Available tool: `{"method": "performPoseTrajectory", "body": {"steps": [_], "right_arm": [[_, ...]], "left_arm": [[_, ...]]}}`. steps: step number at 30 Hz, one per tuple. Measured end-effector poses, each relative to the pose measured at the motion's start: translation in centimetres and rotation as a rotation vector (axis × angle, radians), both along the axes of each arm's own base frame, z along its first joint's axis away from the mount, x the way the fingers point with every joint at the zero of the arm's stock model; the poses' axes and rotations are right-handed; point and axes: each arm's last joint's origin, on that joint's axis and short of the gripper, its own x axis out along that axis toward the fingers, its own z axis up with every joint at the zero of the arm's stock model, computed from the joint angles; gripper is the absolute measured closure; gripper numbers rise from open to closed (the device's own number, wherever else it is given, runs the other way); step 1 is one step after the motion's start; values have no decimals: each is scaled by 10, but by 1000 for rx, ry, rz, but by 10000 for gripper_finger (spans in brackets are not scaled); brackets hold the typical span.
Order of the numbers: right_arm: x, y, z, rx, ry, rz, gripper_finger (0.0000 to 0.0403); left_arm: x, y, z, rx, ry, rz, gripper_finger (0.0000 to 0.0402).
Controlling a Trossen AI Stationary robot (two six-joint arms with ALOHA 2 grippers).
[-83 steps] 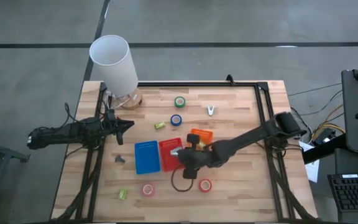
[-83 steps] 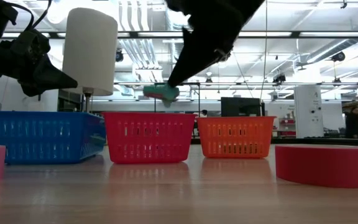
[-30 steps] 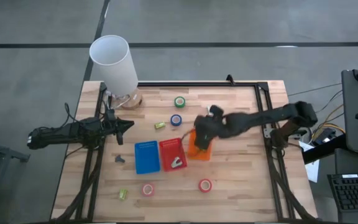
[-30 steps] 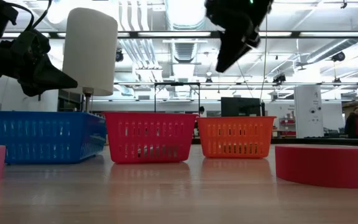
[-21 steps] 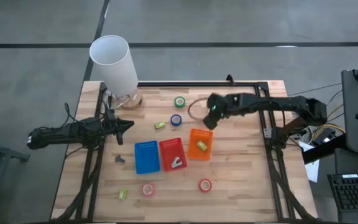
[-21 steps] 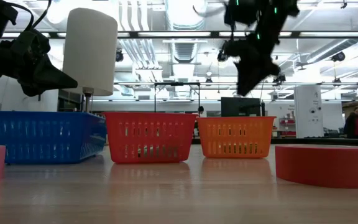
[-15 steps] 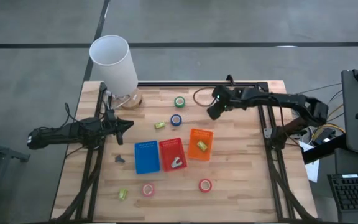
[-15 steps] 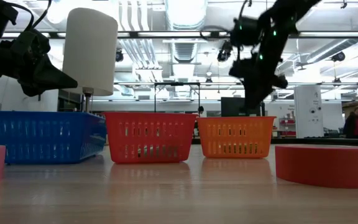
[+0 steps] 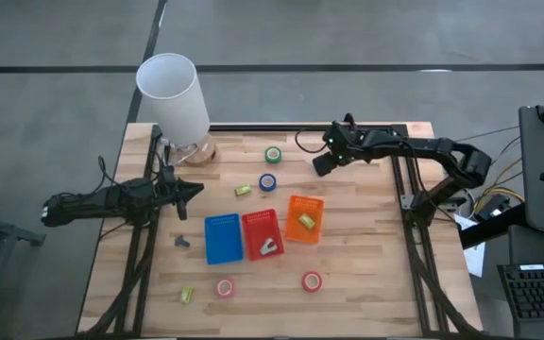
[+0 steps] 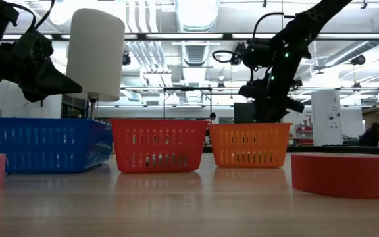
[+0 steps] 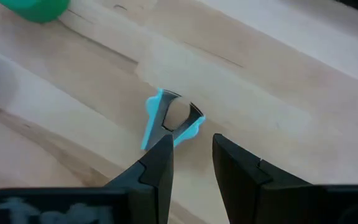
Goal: Pick and place Stapler, Stapler remover, tape
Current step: Put the blue staple remover into the red bin
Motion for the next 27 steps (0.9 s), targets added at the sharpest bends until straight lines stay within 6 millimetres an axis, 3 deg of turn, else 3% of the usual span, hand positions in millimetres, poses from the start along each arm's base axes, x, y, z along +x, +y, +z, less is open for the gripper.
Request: {"method": "performPoseTrajectory", "body": {"steps": [10,20,27], "right_arm": [[9,-8,-25,72,36,45,318],[13,-11,-28,67,29,40,308],[14,-14,-30,64,16,27,323]], "left_arm": [[0,0,0,0,0,0,364],[0,0,0,0,0,0,364],[0,0,0,0,0,0,364]]}}
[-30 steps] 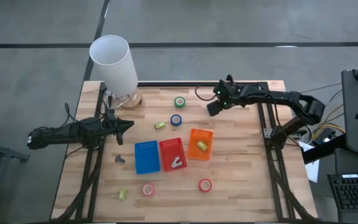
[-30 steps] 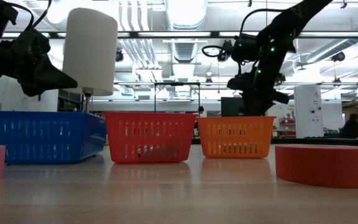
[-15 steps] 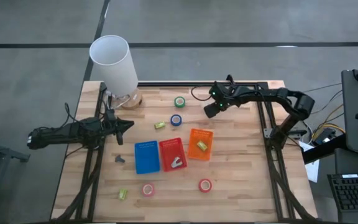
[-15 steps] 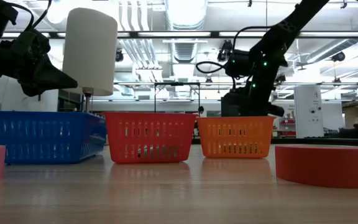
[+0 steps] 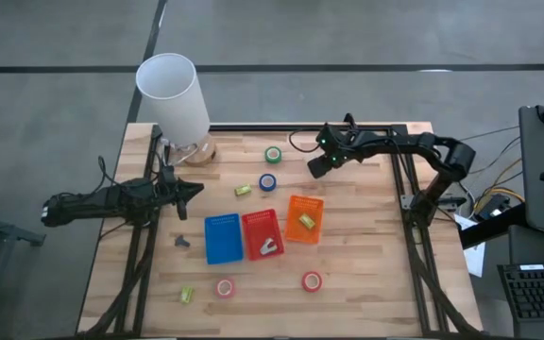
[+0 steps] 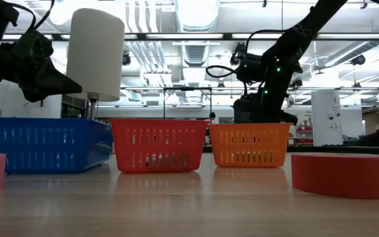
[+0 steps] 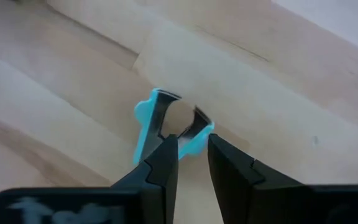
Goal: Pick and place Stapler, Stapler remover, tape
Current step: Put the blue staple remover into the red bin
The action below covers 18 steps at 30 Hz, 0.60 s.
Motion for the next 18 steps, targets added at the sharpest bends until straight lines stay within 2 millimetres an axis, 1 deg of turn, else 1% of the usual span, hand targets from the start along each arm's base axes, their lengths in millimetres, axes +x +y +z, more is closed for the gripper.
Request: {"method": "performPoseTrajectory", "body": {"steps": [8,18], "right_arm": [[2,-2,-11,20,29,-3,334],[4,-4,-9,7,25,7,364]], "left_arm": [[0,0,0,0,0,0,364],[0,0,0,0,0,0,364]]}}
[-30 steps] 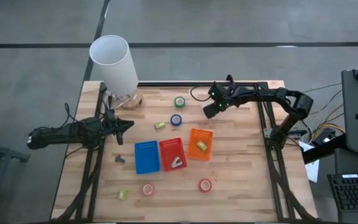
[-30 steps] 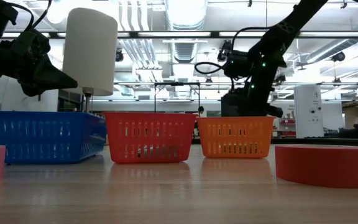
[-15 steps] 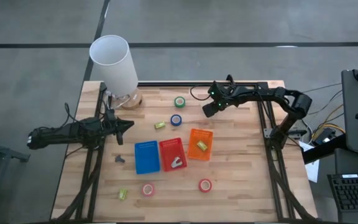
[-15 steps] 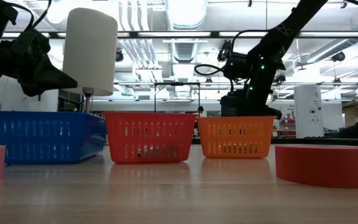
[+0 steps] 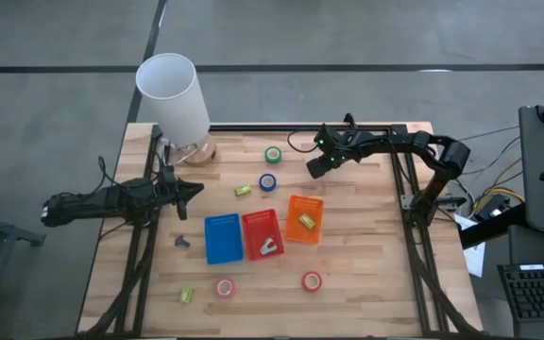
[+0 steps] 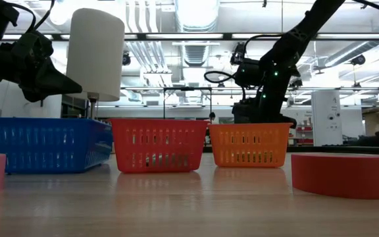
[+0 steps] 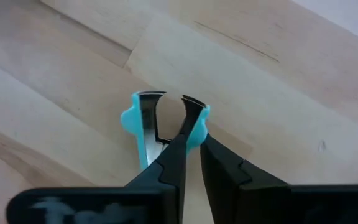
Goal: Pick and place Stapler, Stapler remover, tape
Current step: Put the blue staple remover into the red bin
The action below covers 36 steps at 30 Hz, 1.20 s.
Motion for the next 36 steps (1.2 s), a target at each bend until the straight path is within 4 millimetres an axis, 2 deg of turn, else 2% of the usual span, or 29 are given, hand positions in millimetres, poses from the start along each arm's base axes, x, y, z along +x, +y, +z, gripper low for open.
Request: {"method": "performPoseTrajectory", "body": {"steps": [6,11,18,25,32,36], "right_arm": [[0,0,0,-14,10,28,392],[0,0,2,-25,13,52,394],[1,6,15,-56,-16,113,395],[13,32,30,-85,-63,211,395],[28,59,56,-146,-137,296,395],[43,82,68,-169,-198,376,395]], "left_arm": [[0,0,0,0,0,0,364],[0,0,0,0,0,0,364],[0,0,0,0,0,0,364],[0,0,0,0,0,0,364],[0,0,0,0,0,0,364],[0,0,0,0,0,0,364]]}}
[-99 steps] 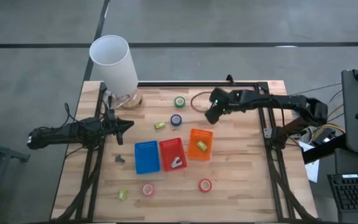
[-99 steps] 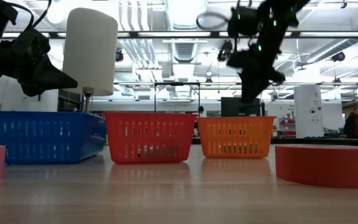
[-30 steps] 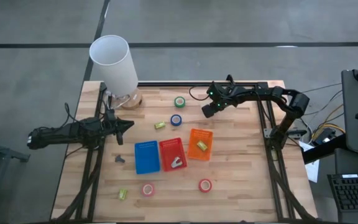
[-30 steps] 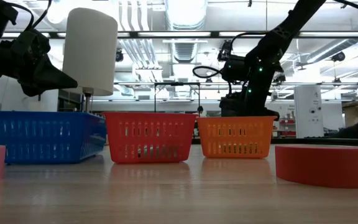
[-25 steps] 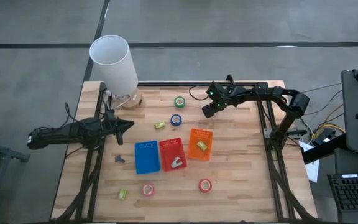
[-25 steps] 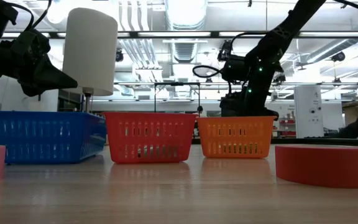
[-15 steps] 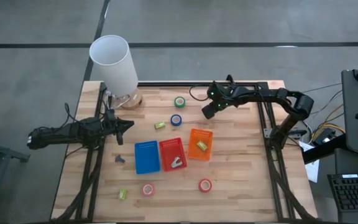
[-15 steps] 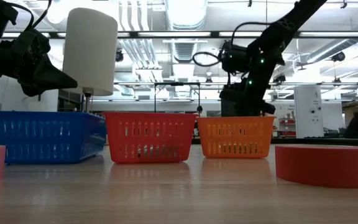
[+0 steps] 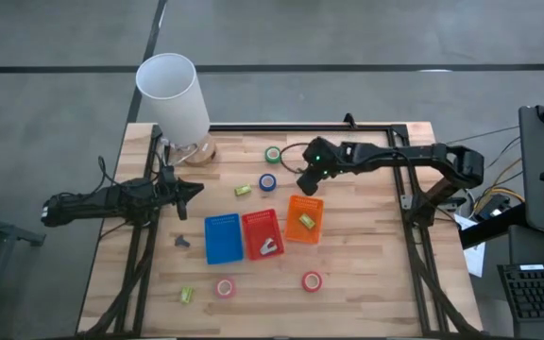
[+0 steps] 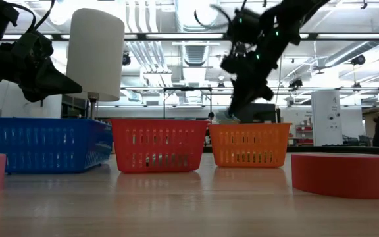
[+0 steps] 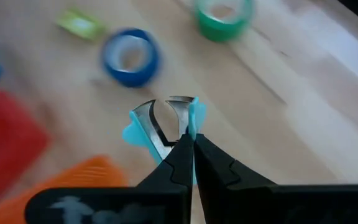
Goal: Pick and place Stapler, Stapler remover, tape
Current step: Put the blue staple remover into the red bin
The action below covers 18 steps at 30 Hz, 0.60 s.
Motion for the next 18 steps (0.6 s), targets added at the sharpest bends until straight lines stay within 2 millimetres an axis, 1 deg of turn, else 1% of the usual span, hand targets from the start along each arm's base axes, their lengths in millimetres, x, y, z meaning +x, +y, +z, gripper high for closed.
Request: {"method": "performPoseTrajectory", "body": {"steps": [5,10,12,15,18], "right_arm": [[20,36,11,-35,-152,125,395],[33,75,20,-65,-294,259,395],[38,90,20,-70,-337,307,395],[44,109,13,-63,-356,361,395],[50,121,4,-55,-340,392,394]], "left_arm": [[0,0,0,0,0,0,364],[0,0,0,0,0,0,364],[0,0,0,0,0,0,364],[0,0,0,0,0,0,364],[0,0,0,0,0,0,364]]}}
